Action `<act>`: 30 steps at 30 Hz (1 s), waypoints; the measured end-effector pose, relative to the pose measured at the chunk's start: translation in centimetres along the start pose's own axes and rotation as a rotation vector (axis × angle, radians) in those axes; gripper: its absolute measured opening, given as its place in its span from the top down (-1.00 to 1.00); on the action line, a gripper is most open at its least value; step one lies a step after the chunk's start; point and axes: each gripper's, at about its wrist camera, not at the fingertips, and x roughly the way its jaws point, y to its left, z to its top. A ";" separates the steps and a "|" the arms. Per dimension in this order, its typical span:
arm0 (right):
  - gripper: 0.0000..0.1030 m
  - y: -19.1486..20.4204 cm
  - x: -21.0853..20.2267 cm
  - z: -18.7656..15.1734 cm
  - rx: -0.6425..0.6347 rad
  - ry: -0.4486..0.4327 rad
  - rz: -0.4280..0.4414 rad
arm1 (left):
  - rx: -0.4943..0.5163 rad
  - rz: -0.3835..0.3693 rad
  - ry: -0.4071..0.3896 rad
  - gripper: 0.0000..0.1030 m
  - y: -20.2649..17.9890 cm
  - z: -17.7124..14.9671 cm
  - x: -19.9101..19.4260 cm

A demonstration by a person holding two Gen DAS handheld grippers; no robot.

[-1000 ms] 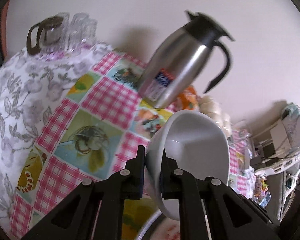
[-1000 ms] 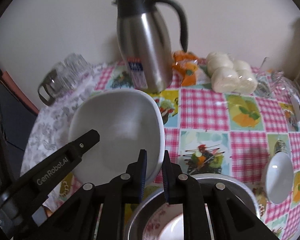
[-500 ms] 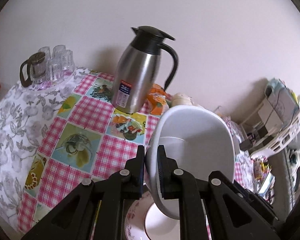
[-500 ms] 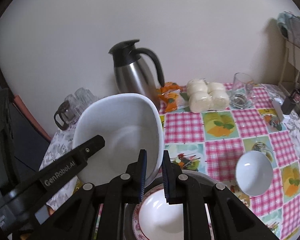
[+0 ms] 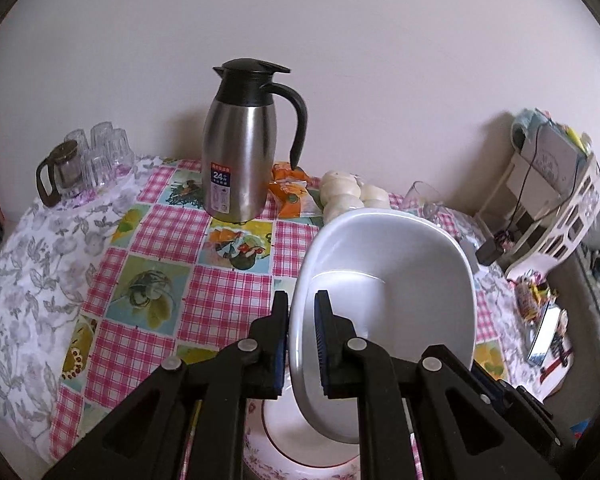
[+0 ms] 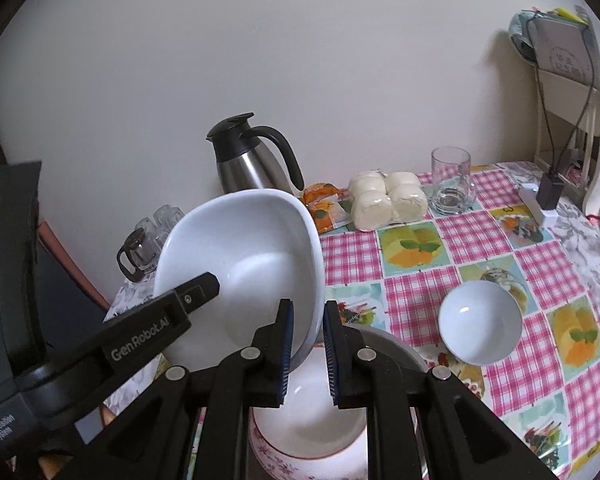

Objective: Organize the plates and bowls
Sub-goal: 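Lift the square white bowl with the right tool and carry it over the basin, then lower the square bowl into the basin onto the strawberry-print bowl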

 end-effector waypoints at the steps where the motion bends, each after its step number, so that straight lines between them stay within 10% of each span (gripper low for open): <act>1: 0.69 -0.2 0.0 -0.1 0.005 0.003 0.002 | 0.011 0.012 0.001 0.76 -0.3 -0.2 0.0; 30: 0.63 -2.9 0.8 -5.0 0.068 0.160 0.048 | -0.003 0.027 0.153 0.76 0.4 -4.8 2.1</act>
